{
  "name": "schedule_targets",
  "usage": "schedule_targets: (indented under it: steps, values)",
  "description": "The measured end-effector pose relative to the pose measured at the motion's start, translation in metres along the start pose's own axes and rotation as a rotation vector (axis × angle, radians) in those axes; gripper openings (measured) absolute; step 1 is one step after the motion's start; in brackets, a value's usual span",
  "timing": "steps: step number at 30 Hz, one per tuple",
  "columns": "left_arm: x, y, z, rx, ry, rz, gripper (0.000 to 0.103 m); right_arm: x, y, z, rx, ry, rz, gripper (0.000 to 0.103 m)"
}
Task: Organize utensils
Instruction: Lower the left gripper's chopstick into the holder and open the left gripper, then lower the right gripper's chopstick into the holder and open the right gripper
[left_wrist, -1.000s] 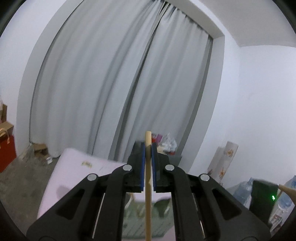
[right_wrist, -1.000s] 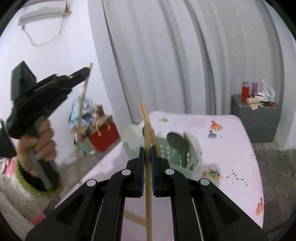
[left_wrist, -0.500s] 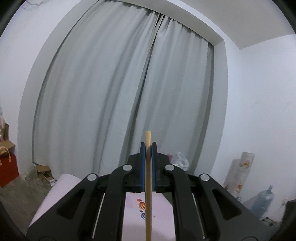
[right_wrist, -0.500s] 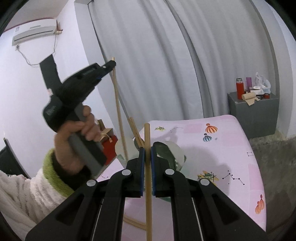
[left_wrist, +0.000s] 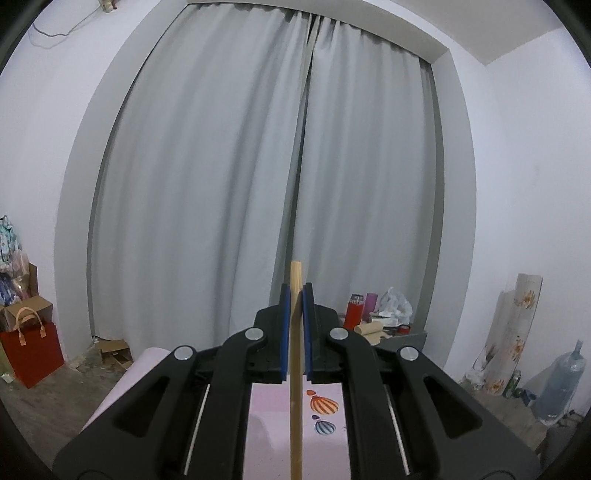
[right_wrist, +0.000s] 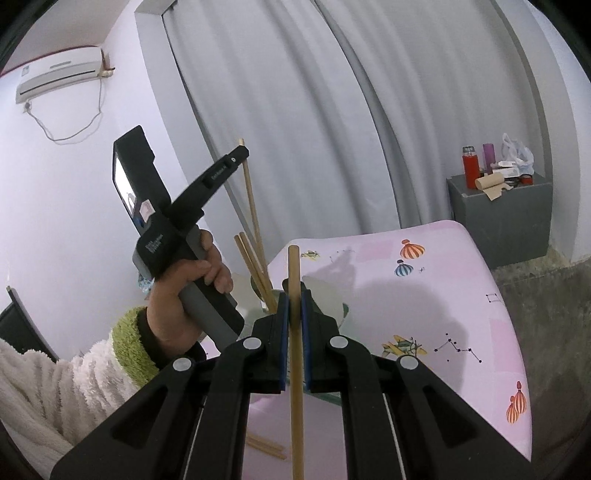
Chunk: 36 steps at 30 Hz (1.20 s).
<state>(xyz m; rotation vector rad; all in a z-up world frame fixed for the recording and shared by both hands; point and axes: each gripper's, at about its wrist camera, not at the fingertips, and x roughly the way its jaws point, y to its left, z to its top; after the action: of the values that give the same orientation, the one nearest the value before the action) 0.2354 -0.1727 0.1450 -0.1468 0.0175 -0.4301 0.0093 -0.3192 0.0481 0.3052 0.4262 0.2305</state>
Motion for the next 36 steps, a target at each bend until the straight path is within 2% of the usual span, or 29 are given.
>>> schedule_targets:
  steps: [9, 13, 23, 26, 31, 36]
  values:
    - [0.008, -0.004, -0.012, 0.028, 0.06, -0.009, 0.006, -0.002, -0.002, -0.003, 0.008, 0.008, -0.004, 0.007]
    - [0.004, -0.002, -0.012, 0.027, 0.072, -0.013, 0.027, -0.001, -0.002, -0.003, 0.007, 0.011, -0.003, 0.007]
    - [-0.026, 0.011, -0.003, 0.003, 0.092, -0.012, 0.057, -0.004, 0.007, -0.004, -0.001, 0.002, -0.001, 0.007]
    - [-0.043, 0.018, 0.002, -0.008, 0.13, -0.025, 0.065, -0.005, 0.01, -0.003, -0.006, 0.001, 0.0, 0.007]
    - [-0.073, 0.031, -0.001, 0.012, 0.218, 0.014, 0.078, -0.005, 0.017, -0.002, -0.017, -0.005, 0.007, 0.007]
    - [-0.094, 0.039, -0.018, 0.056, 0.349, 0.039, 0.084, -0.003, 0.025, 0.008, -0.033, -0.021, 0.024, 0.007]
